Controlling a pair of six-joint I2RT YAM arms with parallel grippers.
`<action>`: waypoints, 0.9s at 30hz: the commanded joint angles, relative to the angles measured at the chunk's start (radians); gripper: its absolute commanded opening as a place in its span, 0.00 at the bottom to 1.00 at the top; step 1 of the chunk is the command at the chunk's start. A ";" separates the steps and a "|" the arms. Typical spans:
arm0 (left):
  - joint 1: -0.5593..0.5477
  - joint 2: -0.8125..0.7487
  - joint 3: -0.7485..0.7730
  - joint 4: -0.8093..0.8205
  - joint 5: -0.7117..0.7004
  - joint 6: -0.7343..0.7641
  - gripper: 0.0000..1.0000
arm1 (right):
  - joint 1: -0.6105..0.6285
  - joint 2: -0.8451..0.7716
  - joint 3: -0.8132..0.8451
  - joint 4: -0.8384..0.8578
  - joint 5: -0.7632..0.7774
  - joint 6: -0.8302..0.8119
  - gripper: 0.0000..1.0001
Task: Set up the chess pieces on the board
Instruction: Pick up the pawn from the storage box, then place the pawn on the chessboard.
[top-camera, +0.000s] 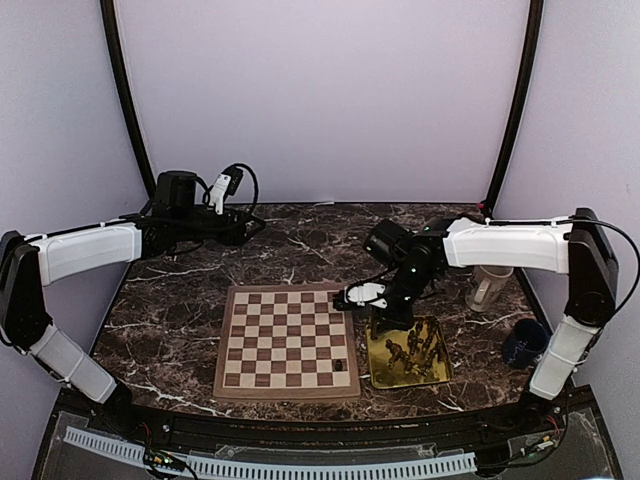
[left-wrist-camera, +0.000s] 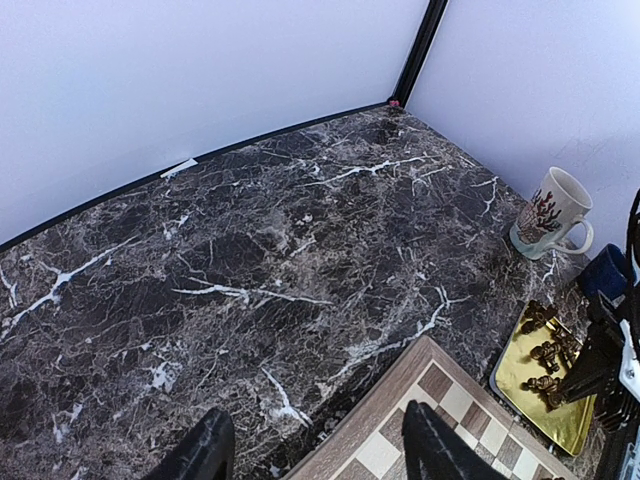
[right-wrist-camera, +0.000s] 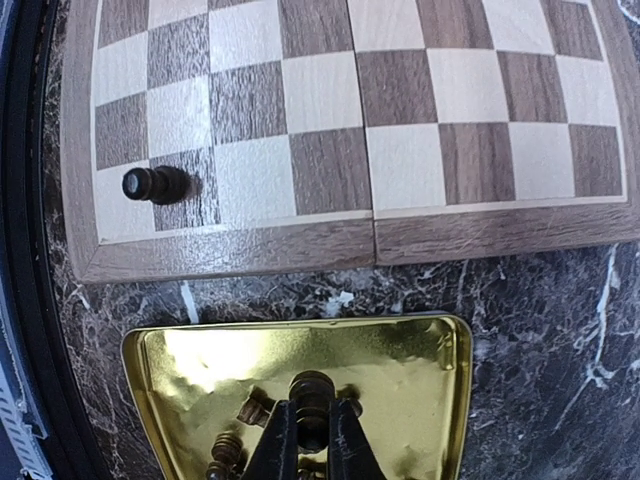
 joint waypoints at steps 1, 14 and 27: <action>-0.005 -0.010 0.017 -0.010 0.020 -0.004 0.60 | 0.029 -0.008 0.084 -0.032 0.006 0.006 0.04; -0.005 -0.012 0.018 -0.011 0.019 -0.008 0.60 | 0.151 0.202 0.336 -0.045 0.103 0.024 0.04; -0.004 -0.026 0.014 -0.007 0.019 -0.008 0.59 | 0.196 0.330 0.417 -0.091 0.081 -0.005 0.05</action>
